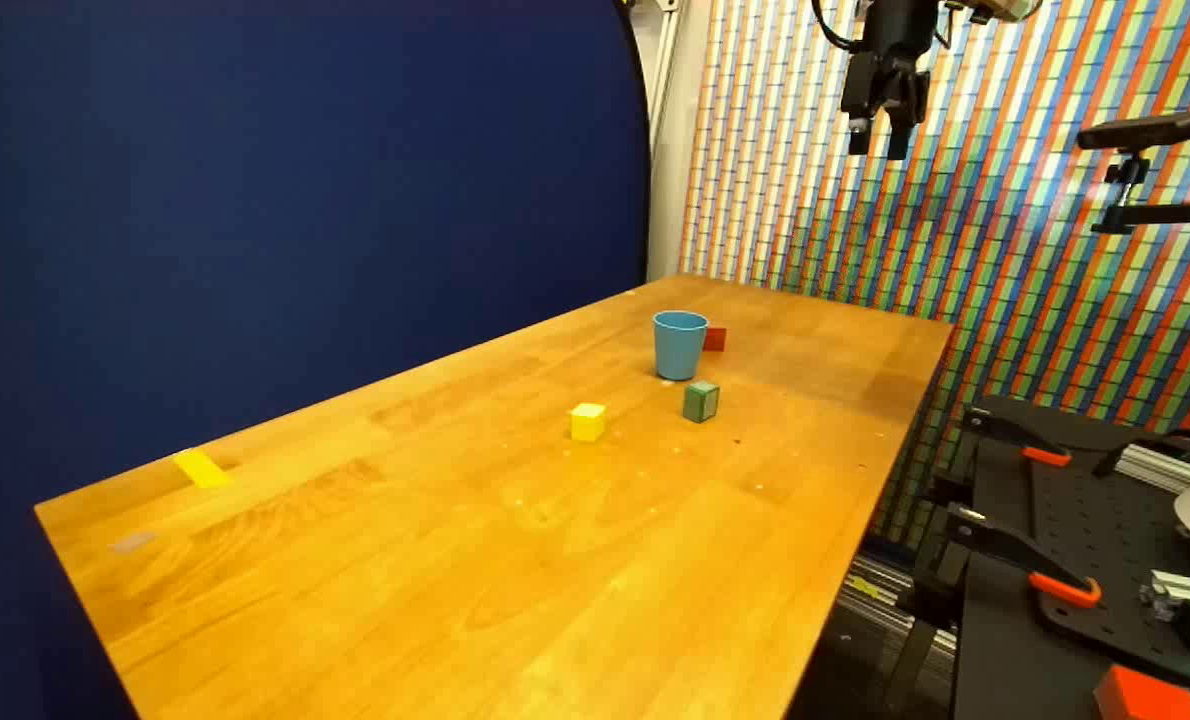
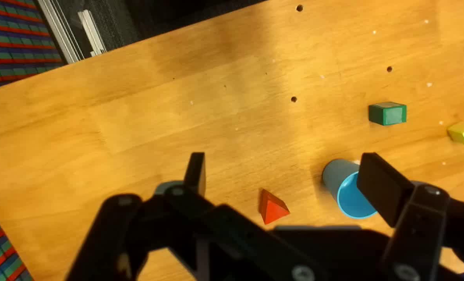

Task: Put the yellow block in the cup

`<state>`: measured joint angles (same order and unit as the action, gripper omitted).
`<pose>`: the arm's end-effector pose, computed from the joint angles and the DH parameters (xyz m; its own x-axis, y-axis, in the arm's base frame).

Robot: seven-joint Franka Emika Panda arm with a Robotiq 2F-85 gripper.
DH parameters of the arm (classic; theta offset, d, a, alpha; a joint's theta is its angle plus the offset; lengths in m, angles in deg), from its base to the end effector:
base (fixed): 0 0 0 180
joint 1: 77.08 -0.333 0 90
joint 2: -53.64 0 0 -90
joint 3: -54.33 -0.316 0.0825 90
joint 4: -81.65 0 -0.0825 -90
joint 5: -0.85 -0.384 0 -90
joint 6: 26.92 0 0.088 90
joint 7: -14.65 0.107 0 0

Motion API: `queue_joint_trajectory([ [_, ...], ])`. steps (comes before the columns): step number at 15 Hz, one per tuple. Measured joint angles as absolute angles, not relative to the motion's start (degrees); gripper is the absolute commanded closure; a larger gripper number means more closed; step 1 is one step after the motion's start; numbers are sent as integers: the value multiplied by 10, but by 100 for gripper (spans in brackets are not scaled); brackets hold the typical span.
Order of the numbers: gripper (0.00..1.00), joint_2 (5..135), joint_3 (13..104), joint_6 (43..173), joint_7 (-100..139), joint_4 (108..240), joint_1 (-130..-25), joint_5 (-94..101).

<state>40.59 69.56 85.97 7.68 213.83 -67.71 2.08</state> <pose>0.4178 -0.1955 0.4249 0.9538 -0.2796 -0.1100 -0.2867 -0.9565 -0.0544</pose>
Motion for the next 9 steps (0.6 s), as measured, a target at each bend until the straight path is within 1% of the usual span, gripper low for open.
queue_joint_trajectory([
  [9,0,406,695,860,77,2132,-677,21],
])
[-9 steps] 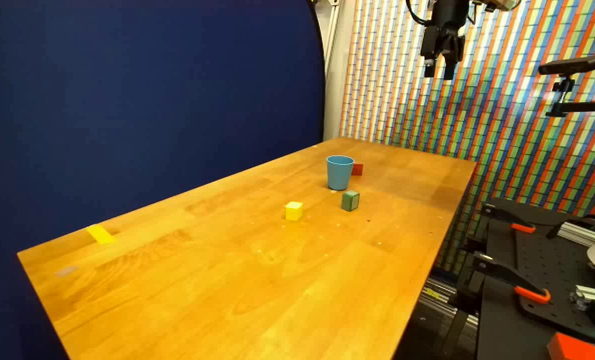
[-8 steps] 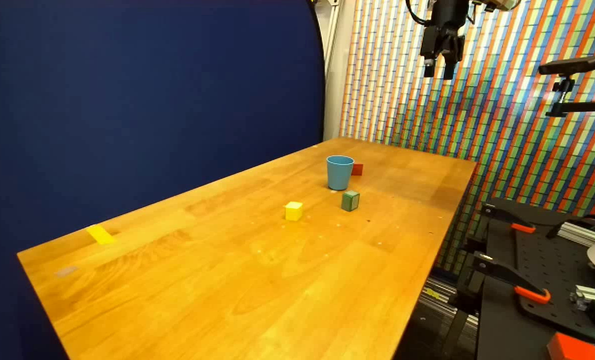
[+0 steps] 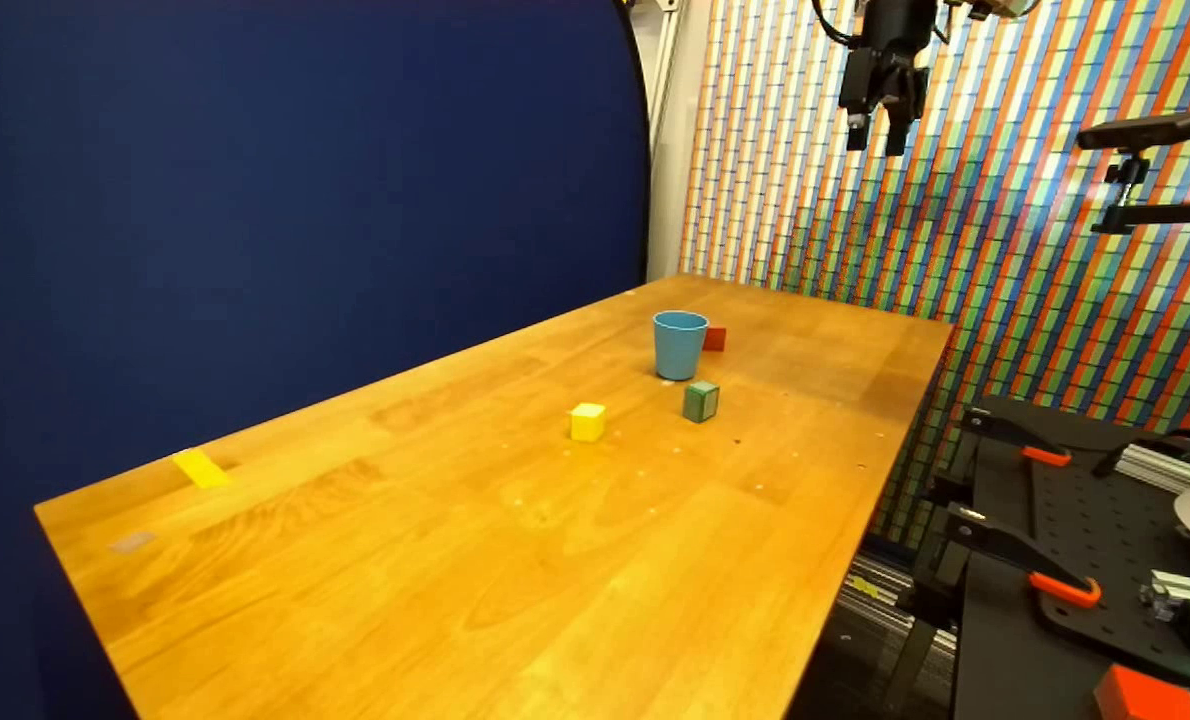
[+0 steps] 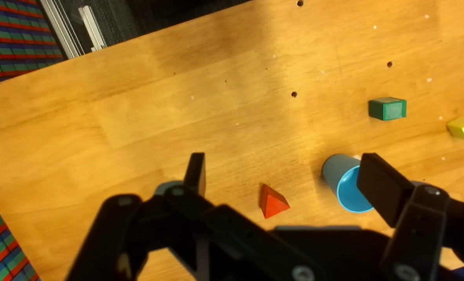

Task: Put the yellow block in the cup

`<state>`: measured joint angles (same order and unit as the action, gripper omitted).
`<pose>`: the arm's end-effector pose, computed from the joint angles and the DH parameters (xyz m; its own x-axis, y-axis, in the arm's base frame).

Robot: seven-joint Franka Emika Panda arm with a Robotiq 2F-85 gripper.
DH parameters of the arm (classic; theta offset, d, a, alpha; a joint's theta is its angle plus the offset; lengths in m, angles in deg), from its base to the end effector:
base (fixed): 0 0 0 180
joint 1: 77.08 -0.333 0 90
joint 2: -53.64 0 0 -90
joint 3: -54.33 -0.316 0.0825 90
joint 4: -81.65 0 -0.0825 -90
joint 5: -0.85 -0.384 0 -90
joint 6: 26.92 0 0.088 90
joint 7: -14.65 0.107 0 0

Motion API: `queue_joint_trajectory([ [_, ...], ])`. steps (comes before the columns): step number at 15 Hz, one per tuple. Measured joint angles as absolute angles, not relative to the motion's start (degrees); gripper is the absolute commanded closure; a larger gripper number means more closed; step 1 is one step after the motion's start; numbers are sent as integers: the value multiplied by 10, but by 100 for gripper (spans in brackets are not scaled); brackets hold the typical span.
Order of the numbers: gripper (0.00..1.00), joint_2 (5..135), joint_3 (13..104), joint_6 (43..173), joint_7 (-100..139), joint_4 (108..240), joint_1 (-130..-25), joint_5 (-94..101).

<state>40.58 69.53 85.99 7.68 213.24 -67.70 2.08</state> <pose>0.4199 -0.1966 0.4296 0.9547 -0.2803 -0.0993 -0.2864 -0.9566 -0.0529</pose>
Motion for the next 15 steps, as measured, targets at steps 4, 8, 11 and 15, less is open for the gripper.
queue_joint_trajectory([
  [4,0,444,685,860,63,2118,-686,-15],
  [8,0,552,627,860,55,2061,-728,-49],
  [11,0,641,579,858,56,2002,-756,-49],
  [15,0,768,535,856,82,1901,-793,-25],
])
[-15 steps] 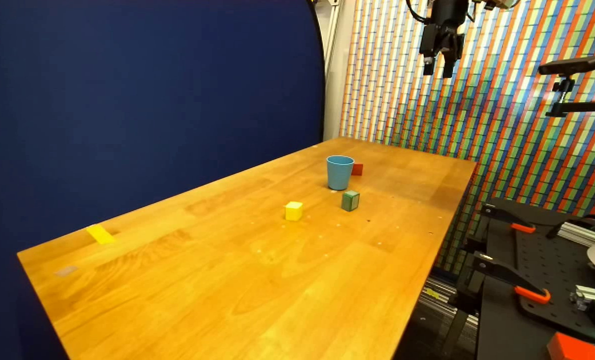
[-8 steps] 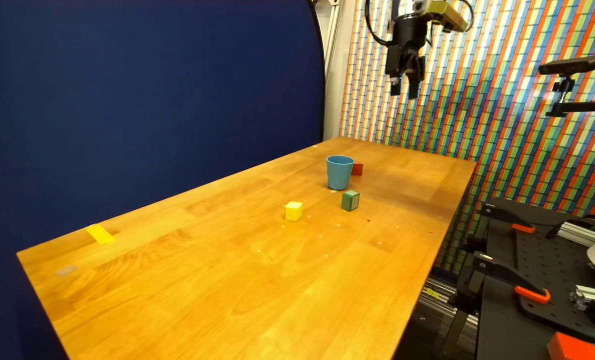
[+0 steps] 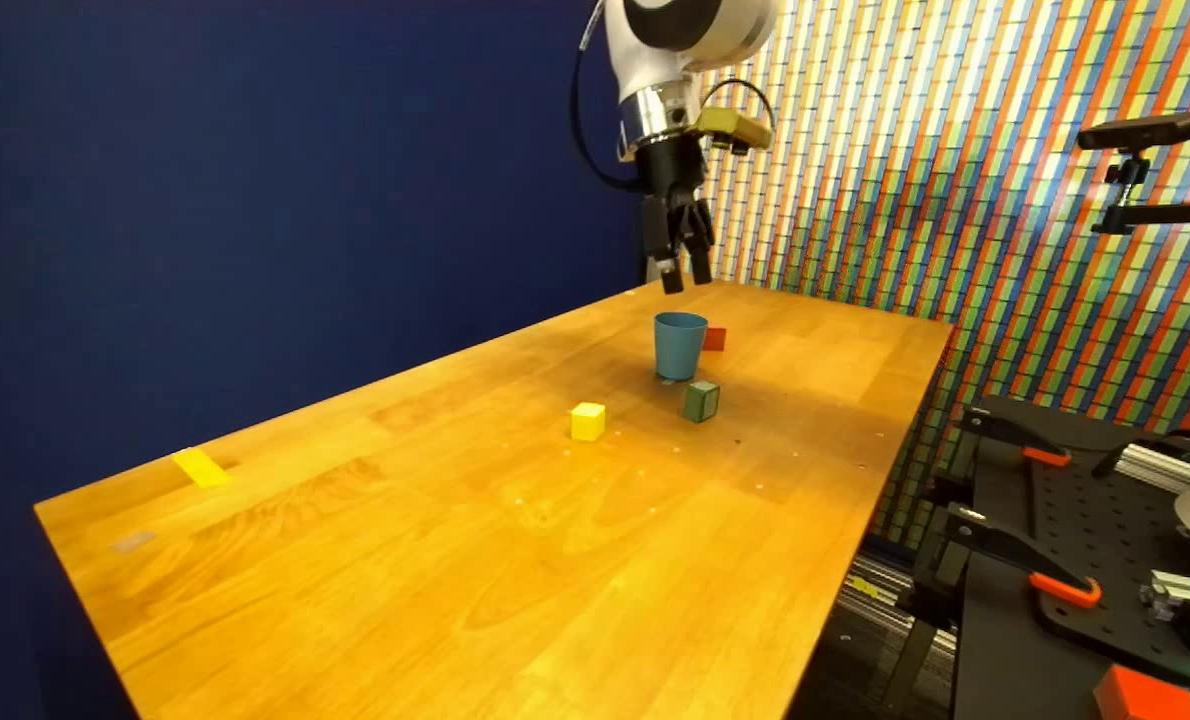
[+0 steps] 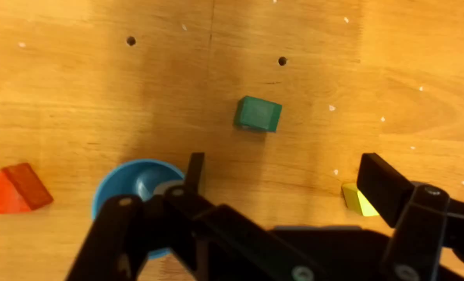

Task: Put the yellow block in the cup

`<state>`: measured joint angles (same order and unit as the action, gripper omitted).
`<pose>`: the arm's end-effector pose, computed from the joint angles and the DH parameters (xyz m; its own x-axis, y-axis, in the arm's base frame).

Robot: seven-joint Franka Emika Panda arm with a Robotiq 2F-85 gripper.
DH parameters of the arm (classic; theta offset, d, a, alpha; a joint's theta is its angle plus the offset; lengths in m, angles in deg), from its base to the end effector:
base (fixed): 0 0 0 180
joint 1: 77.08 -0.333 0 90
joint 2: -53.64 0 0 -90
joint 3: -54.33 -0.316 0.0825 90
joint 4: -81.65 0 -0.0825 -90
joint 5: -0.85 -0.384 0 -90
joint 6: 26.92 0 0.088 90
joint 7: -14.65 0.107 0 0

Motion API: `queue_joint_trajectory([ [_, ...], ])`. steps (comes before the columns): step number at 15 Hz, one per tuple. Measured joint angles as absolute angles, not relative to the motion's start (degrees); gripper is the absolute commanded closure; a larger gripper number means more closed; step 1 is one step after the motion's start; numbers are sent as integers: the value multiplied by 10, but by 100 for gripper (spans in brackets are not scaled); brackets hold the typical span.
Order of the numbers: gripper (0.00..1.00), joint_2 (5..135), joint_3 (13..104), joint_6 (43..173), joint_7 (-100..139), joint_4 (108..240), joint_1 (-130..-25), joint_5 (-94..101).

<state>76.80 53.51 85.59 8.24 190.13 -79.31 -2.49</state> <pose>0.5891 0.0349 0.2678 0.9368 0.1400 -0.3207 0.1186 -0.9893 -0.0855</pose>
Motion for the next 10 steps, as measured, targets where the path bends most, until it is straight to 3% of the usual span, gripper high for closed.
queue_joint_trajectory([
  [10,0,1003,494,765,94,1672,-844,-14],
])
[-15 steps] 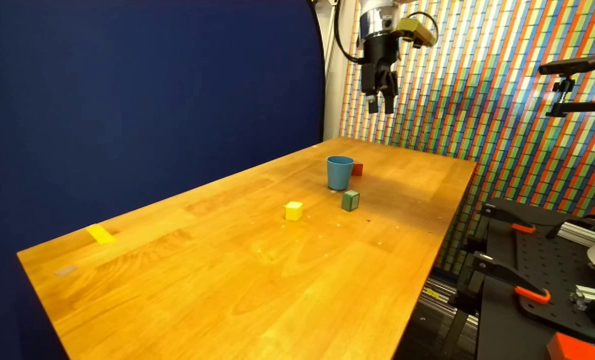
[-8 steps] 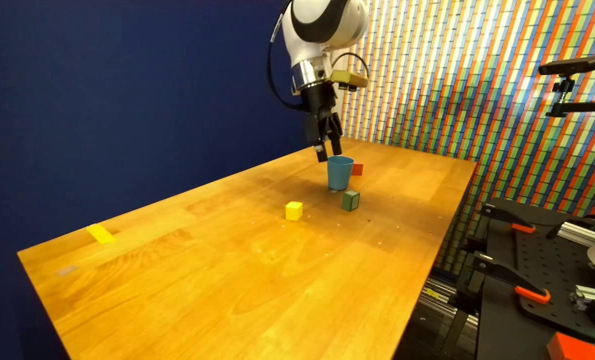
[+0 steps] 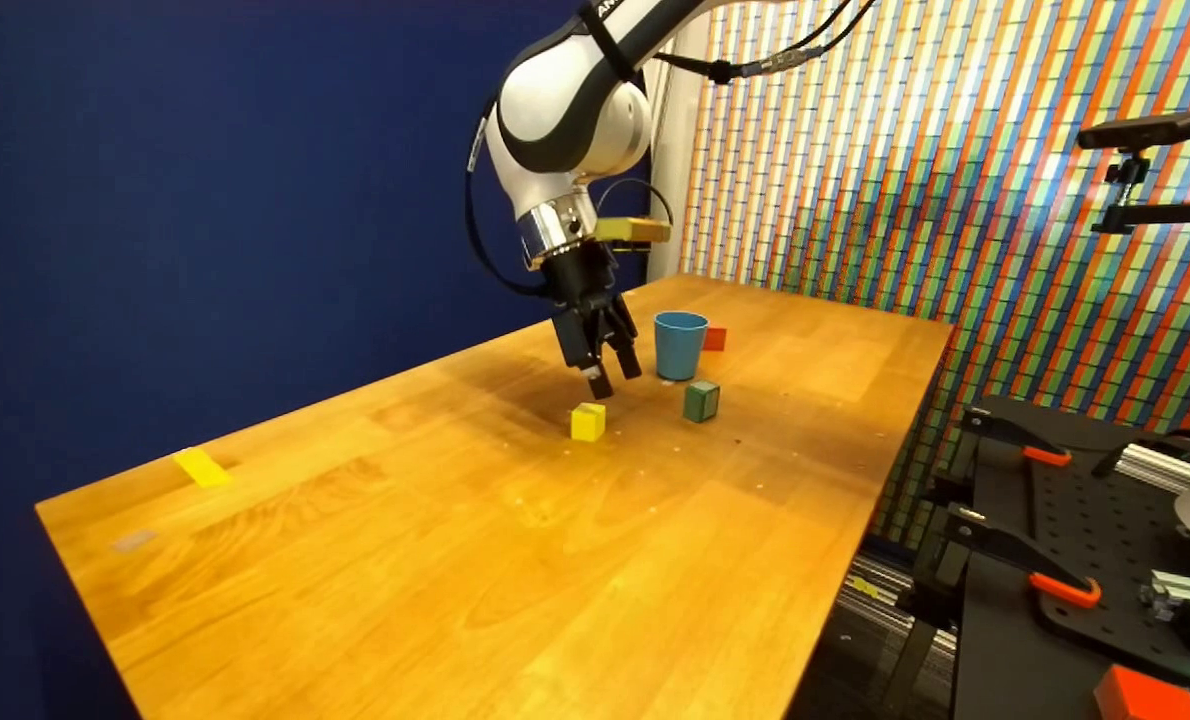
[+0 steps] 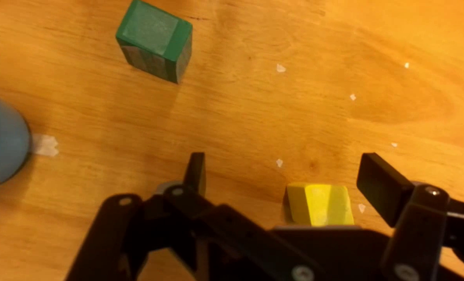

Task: Put the yellow block in the cup

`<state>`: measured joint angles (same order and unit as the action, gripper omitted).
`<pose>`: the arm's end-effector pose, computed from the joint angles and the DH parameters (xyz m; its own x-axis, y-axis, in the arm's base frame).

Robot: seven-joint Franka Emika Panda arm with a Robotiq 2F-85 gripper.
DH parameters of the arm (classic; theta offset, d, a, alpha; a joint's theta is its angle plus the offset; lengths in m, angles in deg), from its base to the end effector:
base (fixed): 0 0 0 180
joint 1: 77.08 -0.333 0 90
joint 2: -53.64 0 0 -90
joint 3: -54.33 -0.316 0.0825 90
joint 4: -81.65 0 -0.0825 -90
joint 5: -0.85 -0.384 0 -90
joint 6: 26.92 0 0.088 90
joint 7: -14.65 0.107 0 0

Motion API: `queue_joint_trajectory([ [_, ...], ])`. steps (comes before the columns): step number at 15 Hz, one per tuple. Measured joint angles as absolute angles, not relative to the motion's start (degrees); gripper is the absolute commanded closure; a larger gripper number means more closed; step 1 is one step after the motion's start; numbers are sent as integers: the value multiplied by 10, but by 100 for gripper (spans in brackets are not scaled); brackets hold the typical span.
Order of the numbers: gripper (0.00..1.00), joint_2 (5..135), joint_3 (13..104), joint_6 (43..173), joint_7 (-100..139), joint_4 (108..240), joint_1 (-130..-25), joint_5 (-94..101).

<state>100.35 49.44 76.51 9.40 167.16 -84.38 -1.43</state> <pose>0.6385 0.1346 0.1583 0.8402 0.2716 -0.4694 0.2357 -0.9624 -0.1350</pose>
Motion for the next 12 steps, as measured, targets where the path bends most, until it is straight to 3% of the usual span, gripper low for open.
queue_joint_trajectory([
  [10,0,1071,485,754,106,1593,-861,-17],
  [11,25,1074,485,759,111,1591,-864,-16],
  [12,26,1077,485,762,115,1589,-868,-16],
])
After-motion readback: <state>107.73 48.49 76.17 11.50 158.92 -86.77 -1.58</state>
